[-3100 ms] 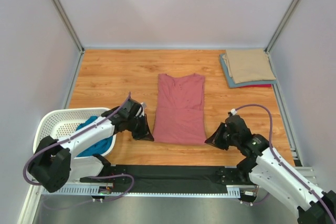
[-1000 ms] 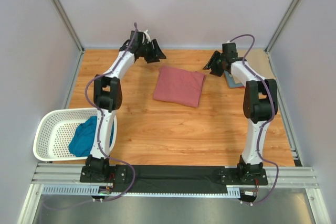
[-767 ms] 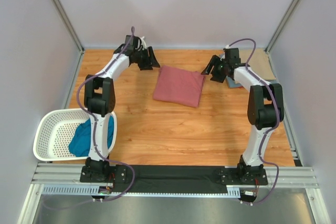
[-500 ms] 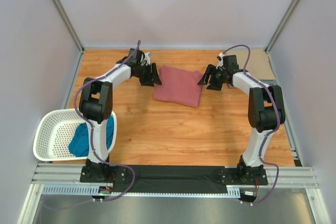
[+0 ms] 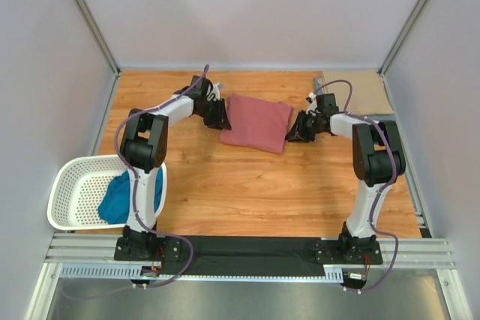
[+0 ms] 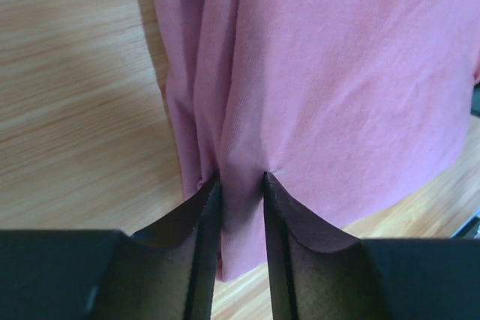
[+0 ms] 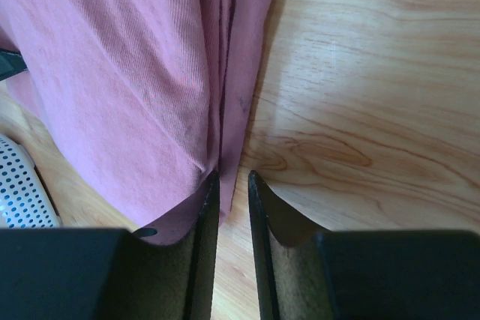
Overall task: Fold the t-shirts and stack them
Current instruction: Fold the tshirt
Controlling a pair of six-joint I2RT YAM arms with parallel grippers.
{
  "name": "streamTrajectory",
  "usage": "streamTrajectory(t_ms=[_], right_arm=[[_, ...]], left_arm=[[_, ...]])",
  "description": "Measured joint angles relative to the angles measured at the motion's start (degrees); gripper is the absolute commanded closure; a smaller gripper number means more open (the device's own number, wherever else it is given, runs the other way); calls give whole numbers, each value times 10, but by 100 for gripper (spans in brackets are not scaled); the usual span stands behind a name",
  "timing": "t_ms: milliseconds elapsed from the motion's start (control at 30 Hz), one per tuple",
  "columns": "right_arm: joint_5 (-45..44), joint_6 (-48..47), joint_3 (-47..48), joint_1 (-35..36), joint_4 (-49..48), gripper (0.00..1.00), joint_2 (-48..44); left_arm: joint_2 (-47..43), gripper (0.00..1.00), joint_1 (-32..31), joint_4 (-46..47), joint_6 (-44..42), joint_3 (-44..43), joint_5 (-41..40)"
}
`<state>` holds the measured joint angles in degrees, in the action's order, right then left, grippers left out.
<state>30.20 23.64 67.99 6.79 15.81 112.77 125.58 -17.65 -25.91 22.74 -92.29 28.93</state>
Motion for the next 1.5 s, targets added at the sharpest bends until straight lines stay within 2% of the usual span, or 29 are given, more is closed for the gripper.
streamTrajectory(t_ms=[100,367,567,667,767,900,967,1067,1300,1433,1500], right_arm=[[11,-1,-18,0,-14,77,-7],[12,-2,-120,2,-17,76,-87],[12,-3,-181,12,-8,65,-173],[12,-12,-175,18,-1,52,-186],[13,-29,-144,18,20,46,-174],[15,-49,-75,18,37,45,-131],[16,-55,-47,18,38,46,-105],[26,-57,-20,18,37,55,-69],[40,-55,-33,27,35,63,-43],[42,-44,-64,45,22,61,-50],[38,-39,-76,55,24,57,-65]], left_arm=[[-10,67,-2,6,9,19,-10],[-105,66,-24,7,47,149,-44],[-146,54,-47,-42,75,172,-106],[-162,50,-47,-78,83,164,-151],[-170,49,-46,-105,85,132,-175],[-165,49,-44,-104,81,53,-171],[-150,50,-43,-100,75,5,-164],[-88,50,-40,-85,64,-83,-144],[57,50,1,-74,61,-170,-105],[99,50,30,-78,63,-197,-71],[103,49,39,-77,59,-213,-65]])
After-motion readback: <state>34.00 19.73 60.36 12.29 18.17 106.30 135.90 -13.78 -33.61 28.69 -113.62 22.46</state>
